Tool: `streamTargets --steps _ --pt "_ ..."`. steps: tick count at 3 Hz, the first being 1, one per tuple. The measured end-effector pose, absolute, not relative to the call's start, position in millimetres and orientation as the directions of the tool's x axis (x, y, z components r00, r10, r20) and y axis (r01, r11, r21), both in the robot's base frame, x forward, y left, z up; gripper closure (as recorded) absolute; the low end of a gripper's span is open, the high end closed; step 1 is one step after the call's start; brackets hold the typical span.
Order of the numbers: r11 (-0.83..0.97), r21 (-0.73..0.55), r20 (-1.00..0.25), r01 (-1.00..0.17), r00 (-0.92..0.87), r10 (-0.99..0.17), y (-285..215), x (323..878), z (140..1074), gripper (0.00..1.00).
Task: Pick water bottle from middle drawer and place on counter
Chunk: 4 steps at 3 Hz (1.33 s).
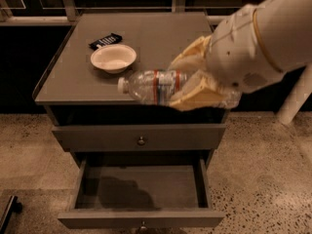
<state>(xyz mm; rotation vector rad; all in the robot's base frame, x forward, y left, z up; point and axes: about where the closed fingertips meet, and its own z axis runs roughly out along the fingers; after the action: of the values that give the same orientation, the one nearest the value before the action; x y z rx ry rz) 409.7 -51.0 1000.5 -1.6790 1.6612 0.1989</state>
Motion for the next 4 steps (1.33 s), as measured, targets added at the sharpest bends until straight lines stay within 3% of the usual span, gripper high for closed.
streamTargets --steps 1,4 --pt "0.097 -0.422 -0.614 -0.901 0.206 -0.762 -33 452 1021 1.00" --pt "-0.010 -0.462 -0.572 -0.887 0.307 -0.760 -11 501 1032 1.00"
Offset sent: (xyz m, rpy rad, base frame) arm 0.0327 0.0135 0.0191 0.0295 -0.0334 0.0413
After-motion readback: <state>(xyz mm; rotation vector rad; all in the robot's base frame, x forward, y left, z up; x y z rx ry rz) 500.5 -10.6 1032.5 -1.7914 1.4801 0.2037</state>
